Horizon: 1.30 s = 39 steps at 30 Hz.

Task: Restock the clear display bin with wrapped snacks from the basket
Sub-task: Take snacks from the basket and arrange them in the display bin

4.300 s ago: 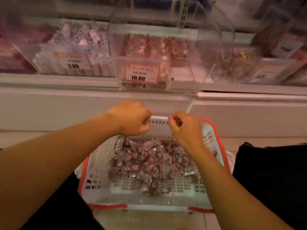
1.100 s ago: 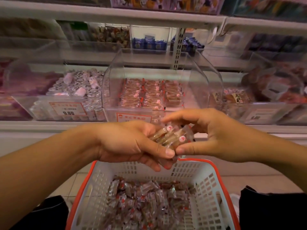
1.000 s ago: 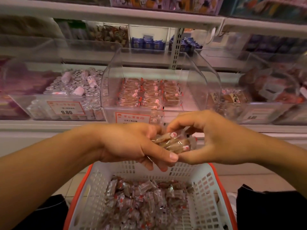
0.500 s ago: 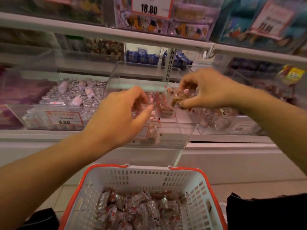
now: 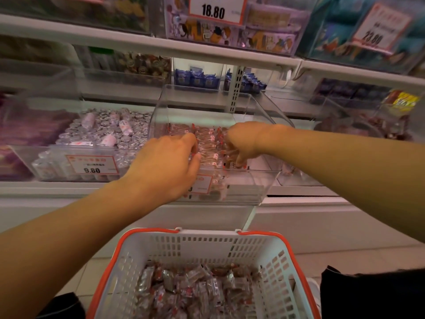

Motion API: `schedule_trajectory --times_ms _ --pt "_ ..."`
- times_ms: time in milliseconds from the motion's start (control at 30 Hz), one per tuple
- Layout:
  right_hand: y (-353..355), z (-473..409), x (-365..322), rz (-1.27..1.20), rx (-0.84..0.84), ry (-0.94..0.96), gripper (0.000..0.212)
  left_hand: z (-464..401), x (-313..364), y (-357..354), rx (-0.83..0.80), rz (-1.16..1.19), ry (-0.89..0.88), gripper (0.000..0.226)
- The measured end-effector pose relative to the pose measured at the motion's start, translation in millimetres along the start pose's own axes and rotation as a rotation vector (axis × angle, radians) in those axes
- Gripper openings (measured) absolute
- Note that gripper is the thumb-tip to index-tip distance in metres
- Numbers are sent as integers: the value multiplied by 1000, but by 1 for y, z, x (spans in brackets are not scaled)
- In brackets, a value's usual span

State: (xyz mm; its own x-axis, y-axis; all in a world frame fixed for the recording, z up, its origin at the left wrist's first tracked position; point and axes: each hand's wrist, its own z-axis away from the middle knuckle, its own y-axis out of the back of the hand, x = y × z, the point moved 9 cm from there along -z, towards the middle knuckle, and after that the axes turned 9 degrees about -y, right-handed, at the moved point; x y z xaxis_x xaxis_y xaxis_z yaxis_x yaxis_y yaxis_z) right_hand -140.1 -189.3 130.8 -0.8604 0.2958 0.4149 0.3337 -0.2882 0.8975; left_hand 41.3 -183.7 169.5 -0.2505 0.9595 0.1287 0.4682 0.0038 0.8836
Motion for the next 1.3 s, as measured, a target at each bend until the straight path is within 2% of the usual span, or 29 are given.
schedule_trajectory --times_ms 100,233,267,333,367,433,500,633,733,833,900,967,1000,1033,1067,1100,1133,1167,1233,1300 --pt "3 1 1 77 28 -5 33 -2 -1 -1 8 -9 -3 20" --pt "1 4 1 44 -1 -16 43 -3 -1 -4 16 -13 0 20" --pt "-1 5 -2 55 -15 -19 37 -4 -1 -4 16 -10 3 20" --pt "-13 7 -3 168 -84 -32 10 -3 0 -5 15 2 8 21" --pt "-23 9 -3 219 -136 -29 9 -3 1 -6 15 10 8 21" --pt "-43 11 2 352 -213 -58 41 -2 2 -7 19 23 4 21" --pt "-49 11 3 477 -171 -80 57 -1 2 -8 22 35 -1 21" --pt "-41 13 5 444 -175 -99 61 0 1 -10 18 48 4 21" --pt "-17 21 1 217 -174 -88 46 1 3 -3 54 70 9 19" --pt "34 35 8 -138 61 -143 29 5 15 22 222 96 -112 16" --pt "61 64 13 -367 376 -191 27 12 30 38 304 48 -296 18" --pt "65 119 6 -649 825 -175 19 26 46 35 311 -5 -494 19" --pt "50 149 -6 -782 980 -156 16 34 51 24 276 -16 -563 19" --pt "24 169 -21 -897 1035 -170 16 41 54 4 192 -29 -592 19" --pt "-12 177 -39 -973 995 -217 16 48 54 -26 42 -44 -581 19" --pt "-58 170 -62 -1034 817 -249 14 58 48 -65 -182 -67 -515 19" --pt "-110 157 -92 -1082 512 -259 10 74 34 -106 -425 -86 -405 21" --pt "-165 150 -129 -1062 135 -230 14 98 17 -143 -653 -87 -277 27" --pt "-265 165 -197 -924 -452 -115 60 164 -14 -206 -1007 -33 -59 36" --pt "-335 195 -228 -963 -741 -210 96 227 -34 -249 -1140 24 183 47"
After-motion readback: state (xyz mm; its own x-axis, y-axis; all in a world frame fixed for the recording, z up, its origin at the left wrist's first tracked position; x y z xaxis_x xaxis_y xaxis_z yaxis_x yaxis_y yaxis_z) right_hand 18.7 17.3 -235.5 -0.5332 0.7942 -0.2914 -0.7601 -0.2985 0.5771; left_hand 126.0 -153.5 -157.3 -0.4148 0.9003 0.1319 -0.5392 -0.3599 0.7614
